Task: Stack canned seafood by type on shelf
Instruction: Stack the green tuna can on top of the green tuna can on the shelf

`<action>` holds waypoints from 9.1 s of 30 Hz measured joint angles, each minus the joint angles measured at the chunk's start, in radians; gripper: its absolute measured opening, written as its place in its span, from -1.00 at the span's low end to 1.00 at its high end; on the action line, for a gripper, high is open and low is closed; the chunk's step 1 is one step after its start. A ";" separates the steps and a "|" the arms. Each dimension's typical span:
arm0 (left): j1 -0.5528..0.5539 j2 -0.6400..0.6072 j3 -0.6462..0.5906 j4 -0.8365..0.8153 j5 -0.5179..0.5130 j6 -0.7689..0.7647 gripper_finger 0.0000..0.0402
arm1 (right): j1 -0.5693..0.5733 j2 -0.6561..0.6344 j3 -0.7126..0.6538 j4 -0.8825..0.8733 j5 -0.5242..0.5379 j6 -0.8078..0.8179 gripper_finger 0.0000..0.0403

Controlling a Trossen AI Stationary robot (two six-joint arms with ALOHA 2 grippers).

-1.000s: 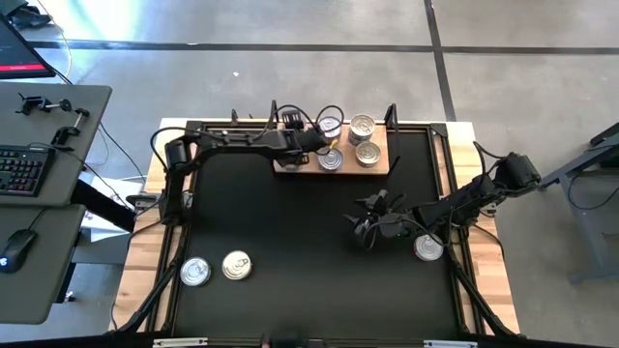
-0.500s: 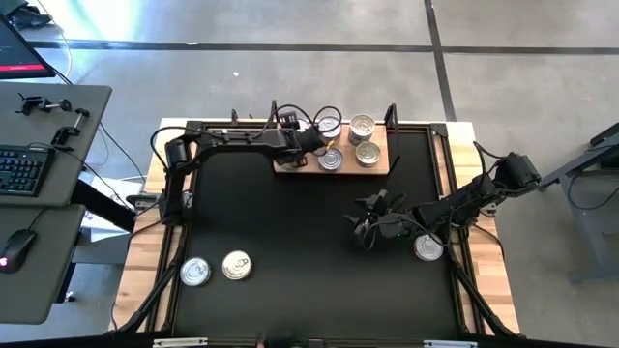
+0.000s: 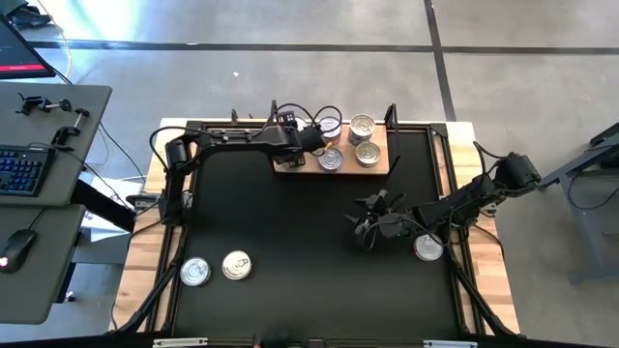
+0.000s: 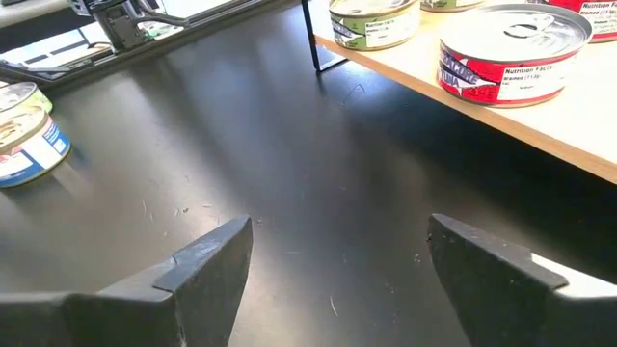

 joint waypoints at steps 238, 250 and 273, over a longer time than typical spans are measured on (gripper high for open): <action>-0.796 -0.349 -0.847 0.681 0.258 -0.290 -0.69 | -0.025 0.547 0.648 -0.232 -0.308 -0.336 -0.98; -0.728 -0.355 -0.833 0.819 0.380 -0.381 -0.99 | 0.031 0.344 0.649 -0.544 -0.317 -0.614 -0.81; -0.655 -0.356 -0.749 0.847 0.432 -0.465 -1.00 | -0.021 0.537 0.648 -0.371 -0.136 -1.139 0.26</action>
